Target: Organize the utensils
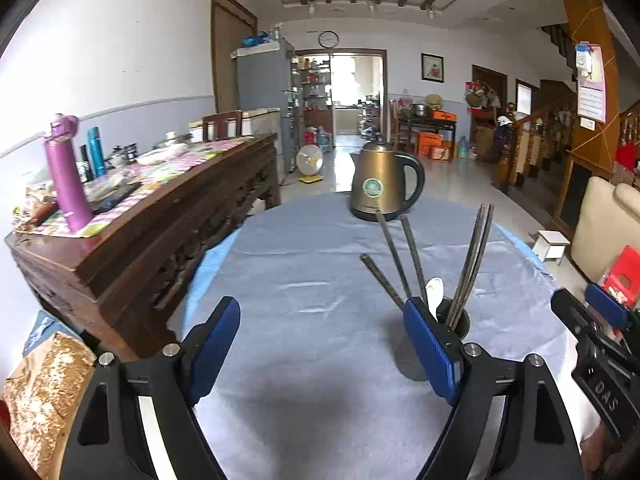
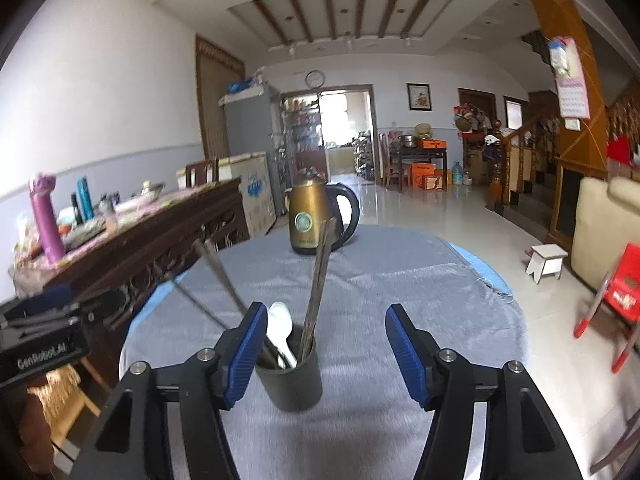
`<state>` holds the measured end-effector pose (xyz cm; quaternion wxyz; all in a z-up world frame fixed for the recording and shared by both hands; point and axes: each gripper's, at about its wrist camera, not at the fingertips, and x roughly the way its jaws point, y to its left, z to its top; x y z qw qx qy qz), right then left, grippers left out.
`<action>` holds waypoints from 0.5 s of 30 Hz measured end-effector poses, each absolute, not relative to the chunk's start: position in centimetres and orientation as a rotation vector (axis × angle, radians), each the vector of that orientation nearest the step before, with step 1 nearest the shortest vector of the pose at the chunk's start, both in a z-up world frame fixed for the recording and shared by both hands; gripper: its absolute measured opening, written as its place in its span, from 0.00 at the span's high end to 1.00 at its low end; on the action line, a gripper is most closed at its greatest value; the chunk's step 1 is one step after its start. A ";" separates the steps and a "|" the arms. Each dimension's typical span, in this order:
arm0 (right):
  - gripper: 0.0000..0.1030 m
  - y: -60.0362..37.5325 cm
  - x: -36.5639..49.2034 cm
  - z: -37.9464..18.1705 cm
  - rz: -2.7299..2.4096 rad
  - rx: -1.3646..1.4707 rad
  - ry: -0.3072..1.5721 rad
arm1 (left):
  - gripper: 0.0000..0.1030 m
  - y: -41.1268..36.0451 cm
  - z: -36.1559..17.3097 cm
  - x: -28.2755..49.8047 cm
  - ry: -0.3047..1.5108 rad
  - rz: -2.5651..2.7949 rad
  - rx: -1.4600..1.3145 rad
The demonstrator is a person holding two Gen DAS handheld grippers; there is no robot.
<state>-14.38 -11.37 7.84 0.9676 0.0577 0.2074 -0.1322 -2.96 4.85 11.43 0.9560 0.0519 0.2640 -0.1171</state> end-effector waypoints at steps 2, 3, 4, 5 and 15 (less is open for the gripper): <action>0.32 -10.6 -15.0 8.3 -0.265 0.090 0.446 | 0.17 5.3 11.9 -3.7 0.526 -0.221 0.113; 0.32 -10.3 -15.4 8.4 -0.265 0.080 0.458 | 0.16 5.4 12.0 -3.9 0.522 -0.216 0.118; 0.31 -10.2 -15.7 8.6 -0.263 0.075 0.467 | 0.13 5.6 12.2 -4.2 0.516 -0.208 0.126; 0.31 -10.0 -16.3 8.7 -0.260 0.071 0.474 | 0.11 5.7 12.3 -4.6 0.508 -0.200 0.134; 0.31 -10.4 -19.0 9.7 -0.267 0.110 0.503 | 0.10 6.1 13.4 -6.2 0.505 -0.167 0.177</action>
